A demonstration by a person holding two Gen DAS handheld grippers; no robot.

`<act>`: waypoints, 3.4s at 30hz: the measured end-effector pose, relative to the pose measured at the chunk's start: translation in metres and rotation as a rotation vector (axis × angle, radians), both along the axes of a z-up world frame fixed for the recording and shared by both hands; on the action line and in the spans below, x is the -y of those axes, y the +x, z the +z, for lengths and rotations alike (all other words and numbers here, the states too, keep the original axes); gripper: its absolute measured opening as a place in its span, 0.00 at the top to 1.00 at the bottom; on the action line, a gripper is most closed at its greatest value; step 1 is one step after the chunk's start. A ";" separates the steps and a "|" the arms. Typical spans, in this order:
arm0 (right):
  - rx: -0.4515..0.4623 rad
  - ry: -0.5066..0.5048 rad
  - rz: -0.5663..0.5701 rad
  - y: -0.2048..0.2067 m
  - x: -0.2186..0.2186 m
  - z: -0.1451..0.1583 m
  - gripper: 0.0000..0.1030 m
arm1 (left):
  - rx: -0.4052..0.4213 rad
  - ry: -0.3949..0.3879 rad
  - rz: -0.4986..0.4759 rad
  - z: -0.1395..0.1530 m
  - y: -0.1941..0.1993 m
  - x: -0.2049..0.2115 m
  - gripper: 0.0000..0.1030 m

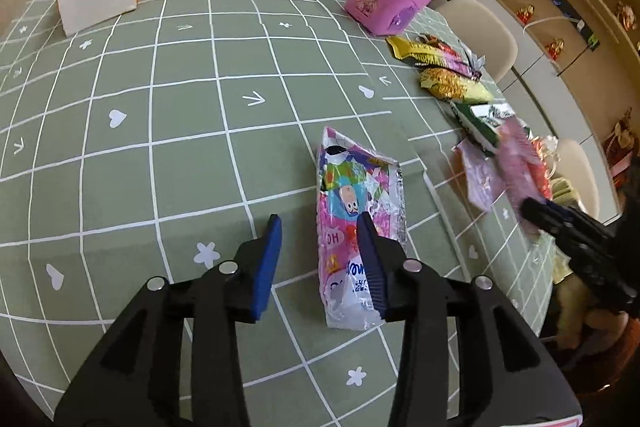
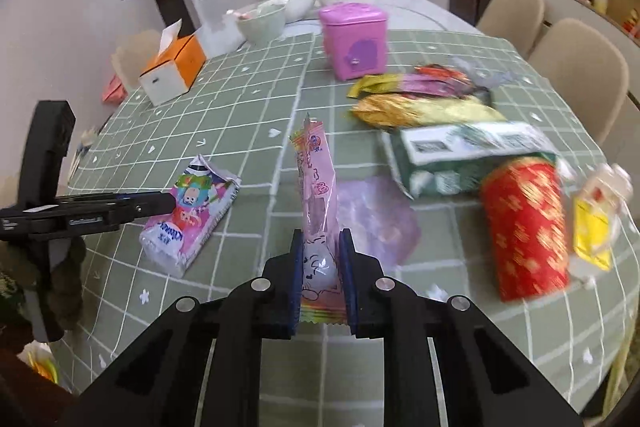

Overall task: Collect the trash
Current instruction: 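Grasp the pink-white wrapper with the left tool while the right tool grasps the pink candy stick, then carry both wrappers to the bin and open both tools to drop them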

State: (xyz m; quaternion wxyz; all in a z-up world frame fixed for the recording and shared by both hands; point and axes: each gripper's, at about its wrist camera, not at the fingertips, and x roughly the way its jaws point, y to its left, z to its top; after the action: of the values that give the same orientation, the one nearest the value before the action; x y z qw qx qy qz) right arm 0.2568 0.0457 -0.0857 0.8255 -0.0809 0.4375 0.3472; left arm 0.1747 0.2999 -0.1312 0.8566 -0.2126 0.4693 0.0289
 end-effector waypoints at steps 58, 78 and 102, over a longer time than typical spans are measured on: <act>0.376 0.030 -0.722 0.029 0.534 0.116 0.83 | 0.207 -0.068 -0.729 0.110 0.222 0.580 0.98; 0.148 0.141 -0.633 0.077 0.522 0.043 0.83 | 0.109 0.035 -0.639 0.079 0.212 0.556 0.64; 0.058 0.027 -0.623 0.085 0.481 0.017 0.62 | 0.178 0.048 -0.461 0.098 0.141 0.455 0.53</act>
State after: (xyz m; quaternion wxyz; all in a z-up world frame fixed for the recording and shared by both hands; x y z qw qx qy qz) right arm 0.3421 -0.4354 -0.0691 0.9053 0.0580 0.4129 0.0810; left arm 0.3161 -0.1552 -0.0329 0.8833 -0.0811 0.4273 -0.1750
